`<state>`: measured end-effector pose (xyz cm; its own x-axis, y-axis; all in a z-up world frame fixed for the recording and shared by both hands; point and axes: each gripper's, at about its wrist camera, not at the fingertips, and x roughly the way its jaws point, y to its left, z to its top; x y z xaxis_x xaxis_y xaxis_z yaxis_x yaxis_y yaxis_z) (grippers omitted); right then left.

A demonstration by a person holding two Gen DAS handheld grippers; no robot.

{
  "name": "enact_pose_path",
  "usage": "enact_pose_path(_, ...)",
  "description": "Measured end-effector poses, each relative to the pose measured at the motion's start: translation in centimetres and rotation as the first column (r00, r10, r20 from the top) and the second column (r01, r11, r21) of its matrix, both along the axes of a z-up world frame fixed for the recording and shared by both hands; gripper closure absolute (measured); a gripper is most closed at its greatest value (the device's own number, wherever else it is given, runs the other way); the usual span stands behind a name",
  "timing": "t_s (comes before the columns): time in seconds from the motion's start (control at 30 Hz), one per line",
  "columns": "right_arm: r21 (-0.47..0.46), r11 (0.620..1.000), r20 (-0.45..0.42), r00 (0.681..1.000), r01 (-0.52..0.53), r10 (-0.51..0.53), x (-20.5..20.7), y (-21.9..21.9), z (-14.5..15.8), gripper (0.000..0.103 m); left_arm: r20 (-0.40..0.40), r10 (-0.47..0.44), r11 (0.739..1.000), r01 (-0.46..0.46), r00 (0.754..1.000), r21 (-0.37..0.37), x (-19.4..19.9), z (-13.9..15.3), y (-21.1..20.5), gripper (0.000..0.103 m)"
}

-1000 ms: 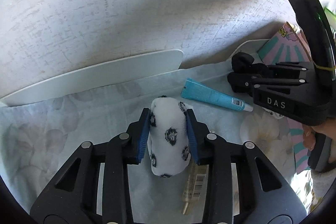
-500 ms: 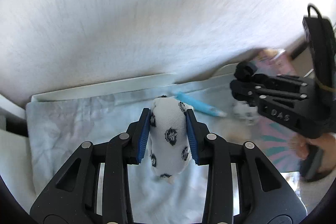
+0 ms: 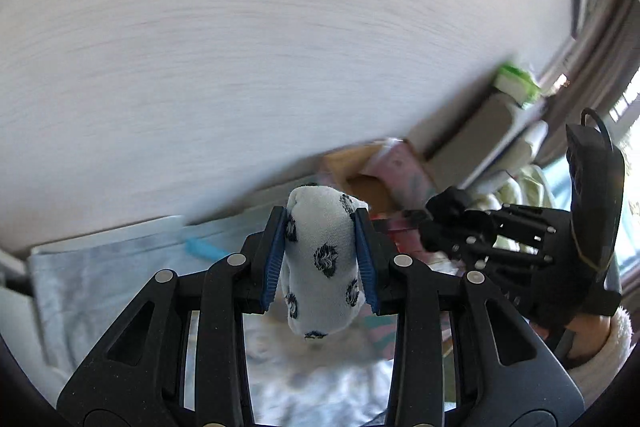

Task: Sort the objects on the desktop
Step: 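Carry the panda plush and black scrunchie over the cardboard box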

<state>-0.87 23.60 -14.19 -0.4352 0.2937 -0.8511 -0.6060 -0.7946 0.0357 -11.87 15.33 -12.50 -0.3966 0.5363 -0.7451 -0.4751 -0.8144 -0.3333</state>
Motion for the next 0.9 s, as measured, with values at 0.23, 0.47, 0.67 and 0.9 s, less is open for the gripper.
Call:
enact_pose_path(0.23,-0.048,0.995,0.008,0.996,0.087,-0.086,7.4,2.8,0.1,0.085,0.013,-0.093,0.993,0.094,0.996,-0.071,0.4,-1.6,10.0,0.072)
enact_pose_path(0.47,-0.124,0.986,0.041,0.994,0.109,-0.104,9.6,5.7,-3.3,0.085,0.096,-0.109,0.984,0.121,0.989,-0.133,-0.7,-6.5,16.0,0.072)
enact_pose_path(0.67,-0.195,0.979,0.055,0.997,0.063,-0.053,9.6,6.1,-5.9,0.085,0.150,-0.092,0.973,0.121,0.984,-0.196,-1.8,-9.6,19.5,0.072)
enact_pose_path(0.9,-0.235,0.972,0.045,0.999,0.030,-0.020,9.0,7.0,-7.1,0.085,0.179,-0.075,0.968,0.115,0.981,-0.223,-2.6,-10.9,20.8,0.072)
